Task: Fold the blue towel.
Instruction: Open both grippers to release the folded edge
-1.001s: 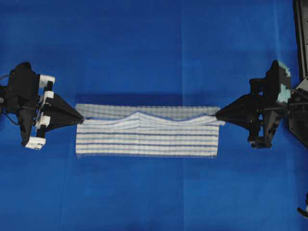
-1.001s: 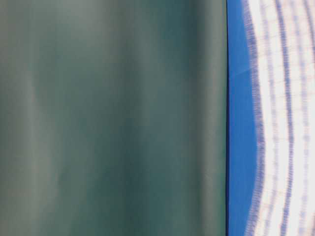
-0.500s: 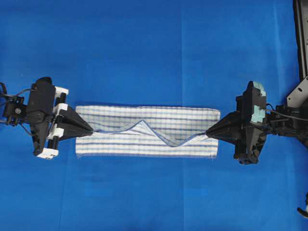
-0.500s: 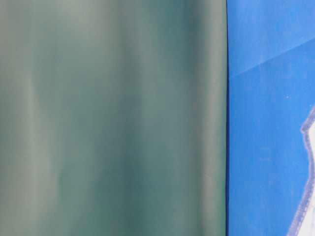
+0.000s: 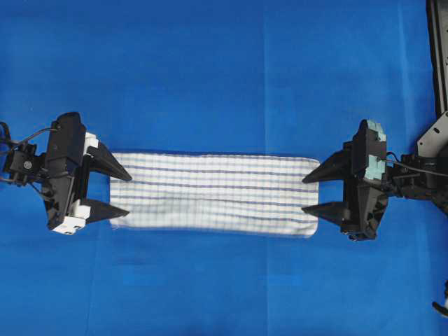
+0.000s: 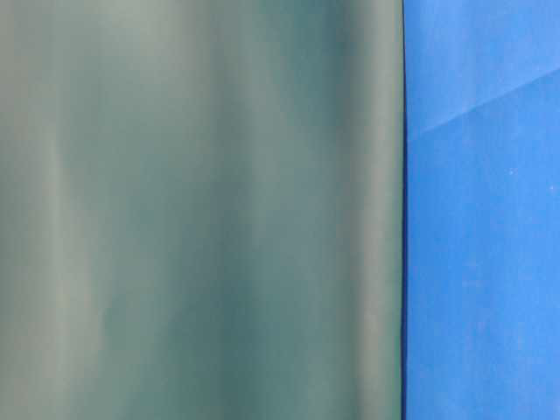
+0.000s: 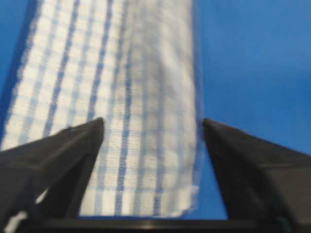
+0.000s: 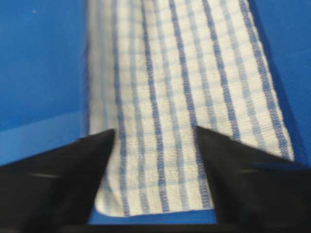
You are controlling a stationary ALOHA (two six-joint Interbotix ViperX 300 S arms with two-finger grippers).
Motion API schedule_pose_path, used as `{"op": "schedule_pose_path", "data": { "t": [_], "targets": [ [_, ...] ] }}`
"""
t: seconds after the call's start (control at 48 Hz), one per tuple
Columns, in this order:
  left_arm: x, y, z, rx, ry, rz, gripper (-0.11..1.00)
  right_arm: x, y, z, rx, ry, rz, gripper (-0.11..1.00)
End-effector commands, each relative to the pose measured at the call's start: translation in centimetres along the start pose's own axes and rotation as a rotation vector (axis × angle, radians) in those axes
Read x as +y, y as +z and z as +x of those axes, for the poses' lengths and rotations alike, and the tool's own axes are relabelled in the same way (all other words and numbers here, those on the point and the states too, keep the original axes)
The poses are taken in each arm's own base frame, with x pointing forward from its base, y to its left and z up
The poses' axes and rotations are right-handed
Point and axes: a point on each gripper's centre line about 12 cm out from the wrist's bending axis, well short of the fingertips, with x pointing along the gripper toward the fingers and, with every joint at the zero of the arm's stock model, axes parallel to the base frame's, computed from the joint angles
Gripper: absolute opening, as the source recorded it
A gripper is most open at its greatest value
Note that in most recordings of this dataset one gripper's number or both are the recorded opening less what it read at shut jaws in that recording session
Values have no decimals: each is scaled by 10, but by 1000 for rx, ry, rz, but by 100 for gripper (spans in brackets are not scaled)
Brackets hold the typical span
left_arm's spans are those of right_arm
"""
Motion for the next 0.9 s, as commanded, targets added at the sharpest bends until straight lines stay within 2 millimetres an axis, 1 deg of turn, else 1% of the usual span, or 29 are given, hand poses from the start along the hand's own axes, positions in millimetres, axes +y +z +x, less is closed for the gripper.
{"op": "schedule_pose_path", "data": {
  "t": [0.0, 0.021, 0.042, 0.083, 0.188, 0.271, 0.396, 0.5, 0.667, 0.876],
  "targets": [
    [-5, 9, -6, -24, -15, 7, 87, 7, 8, -2, -27, 26, -1, 74],
    [-5, 10, -8, -21, -14, 11, 89, 7, 9, -3, -30, 26, -1, 80],
    [-5, 11, -10, -23, -14, 13, 90, 7, 10, -5, -38, 30, -5, 84],
    [-4, 12, -13, -24, -11, 15, 89, 7, 12, -7, -49, 34, -11, 87],
    [2, 17, -20, -40, 9, 22, 85, 1, 18, -11, -77, 25, -18, 83],
    [12, 20, -24, -58, 42, 25, 85, -7, 22, -13, -94, 0, -17, 81],
    [28, 24, -23, -63, 94, 32, 85, -24, 31, -11, -114, -62, -19, 81],
    [40, 26, -22, -58, 135, 40, 85, -35, 32, -9, -112, -105, -35, 81],
    [57, 15, -13, -2, 190, 43, 85, -48, 27, -2, -84, -160, -41, 81],
    [76, -2, 1, 60, 241, 11, 85, -63, 12, 14, -17, -236, -43, 79]
  ]
}}
